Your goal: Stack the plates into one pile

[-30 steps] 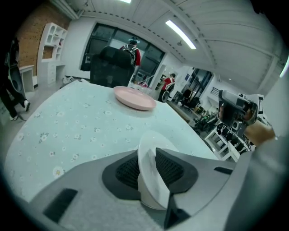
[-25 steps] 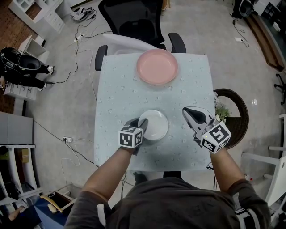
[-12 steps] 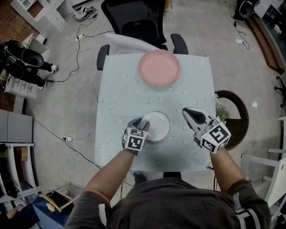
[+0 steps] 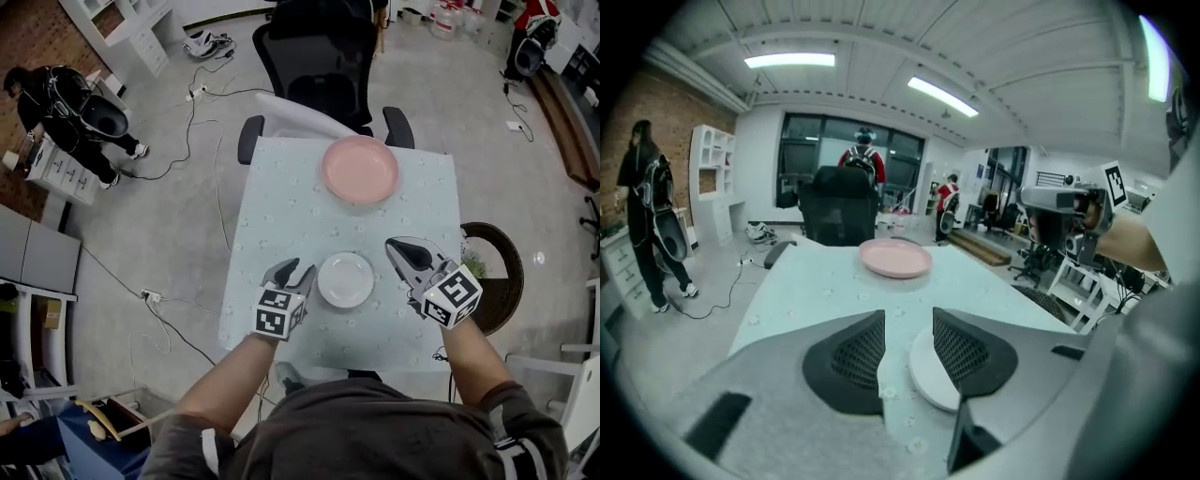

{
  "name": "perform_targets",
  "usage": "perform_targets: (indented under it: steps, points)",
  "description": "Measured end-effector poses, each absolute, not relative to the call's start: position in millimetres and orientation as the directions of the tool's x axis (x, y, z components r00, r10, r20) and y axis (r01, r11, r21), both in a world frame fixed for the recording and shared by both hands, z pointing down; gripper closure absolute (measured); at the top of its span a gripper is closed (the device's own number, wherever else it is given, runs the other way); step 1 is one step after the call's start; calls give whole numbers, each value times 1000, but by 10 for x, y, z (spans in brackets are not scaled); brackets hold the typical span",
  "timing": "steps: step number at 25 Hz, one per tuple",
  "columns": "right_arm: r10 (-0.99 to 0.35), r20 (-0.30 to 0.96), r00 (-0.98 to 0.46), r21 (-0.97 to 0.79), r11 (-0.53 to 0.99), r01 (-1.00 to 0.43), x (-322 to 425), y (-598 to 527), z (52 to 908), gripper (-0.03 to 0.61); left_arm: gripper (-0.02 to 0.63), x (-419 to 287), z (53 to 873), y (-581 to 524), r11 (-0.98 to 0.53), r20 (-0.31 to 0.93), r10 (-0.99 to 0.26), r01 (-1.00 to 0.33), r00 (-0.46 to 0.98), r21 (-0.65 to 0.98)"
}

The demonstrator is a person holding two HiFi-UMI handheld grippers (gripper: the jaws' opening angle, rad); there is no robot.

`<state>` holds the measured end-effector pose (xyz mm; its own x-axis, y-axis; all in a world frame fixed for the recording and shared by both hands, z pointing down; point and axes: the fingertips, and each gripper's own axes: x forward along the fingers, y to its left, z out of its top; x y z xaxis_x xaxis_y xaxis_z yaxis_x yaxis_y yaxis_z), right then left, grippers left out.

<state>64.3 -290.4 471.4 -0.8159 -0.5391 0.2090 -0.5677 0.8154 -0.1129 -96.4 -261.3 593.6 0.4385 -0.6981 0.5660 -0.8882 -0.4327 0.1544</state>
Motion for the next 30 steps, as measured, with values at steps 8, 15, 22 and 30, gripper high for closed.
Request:
perform_targets:
  steps: [8, 15, 22, 30]
  points:
    - [-462, 189, -866, -66, 874, -481, -114, -2805, 4244, 584, 498, -1993, 4988, -2235, -322, 425, -840, -940, 337, 110]
    - [-349, 166, -922, -39, 932, -359, -1024, -2580, 3842, 584, 548, -2930, 4286, -1653, -204, 305, -927, -976, 219, 80]
    - [-225, 178, -958, 8, 974, -227, -1879, -2301, 3566, 584, 597, -3550, 3771, -1013, -99, 173, -979, -992, 110, 73]
    - [-109, 194, -975, 12, 994, -109, -2510, -1910, 3400, 584, 607, -3960, 3319, -453, -40, 87, -995, -996, 47, 81]
